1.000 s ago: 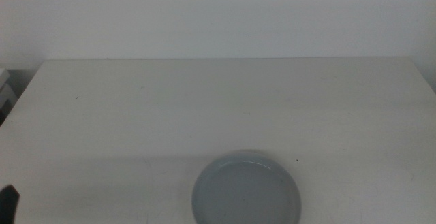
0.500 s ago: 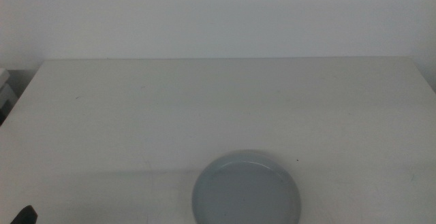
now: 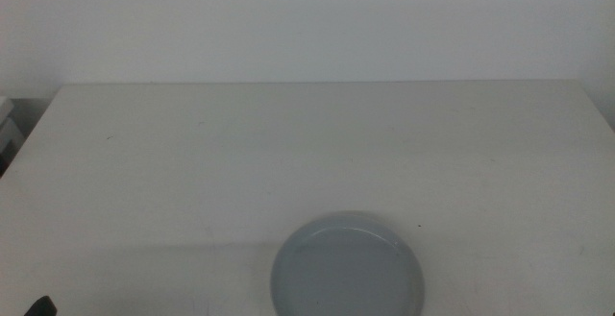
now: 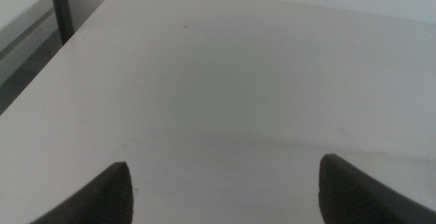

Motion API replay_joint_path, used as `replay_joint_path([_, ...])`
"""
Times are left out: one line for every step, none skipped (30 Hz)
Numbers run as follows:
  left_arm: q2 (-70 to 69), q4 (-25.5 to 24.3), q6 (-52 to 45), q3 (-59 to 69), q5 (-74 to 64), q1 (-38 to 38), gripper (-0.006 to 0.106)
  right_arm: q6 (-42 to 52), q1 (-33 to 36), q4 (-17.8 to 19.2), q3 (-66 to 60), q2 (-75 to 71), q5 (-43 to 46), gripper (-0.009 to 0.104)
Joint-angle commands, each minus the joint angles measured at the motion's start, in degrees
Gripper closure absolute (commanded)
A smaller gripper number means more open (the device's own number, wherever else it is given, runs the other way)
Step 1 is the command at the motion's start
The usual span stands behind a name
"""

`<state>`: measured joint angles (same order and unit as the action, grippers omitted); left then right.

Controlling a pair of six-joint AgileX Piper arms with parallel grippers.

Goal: Stack the three bowls on top of each other.

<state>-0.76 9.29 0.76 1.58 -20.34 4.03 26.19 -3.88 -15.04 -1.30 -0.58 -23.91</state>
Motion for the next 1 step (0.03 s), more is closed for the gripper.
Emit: replay_joint_path([-0.9,0.5,0.5,-0.1,4.0,0.0,-0.004,0.6,-0.4,-0.1,0.1,-1.5,4.2,0.043])
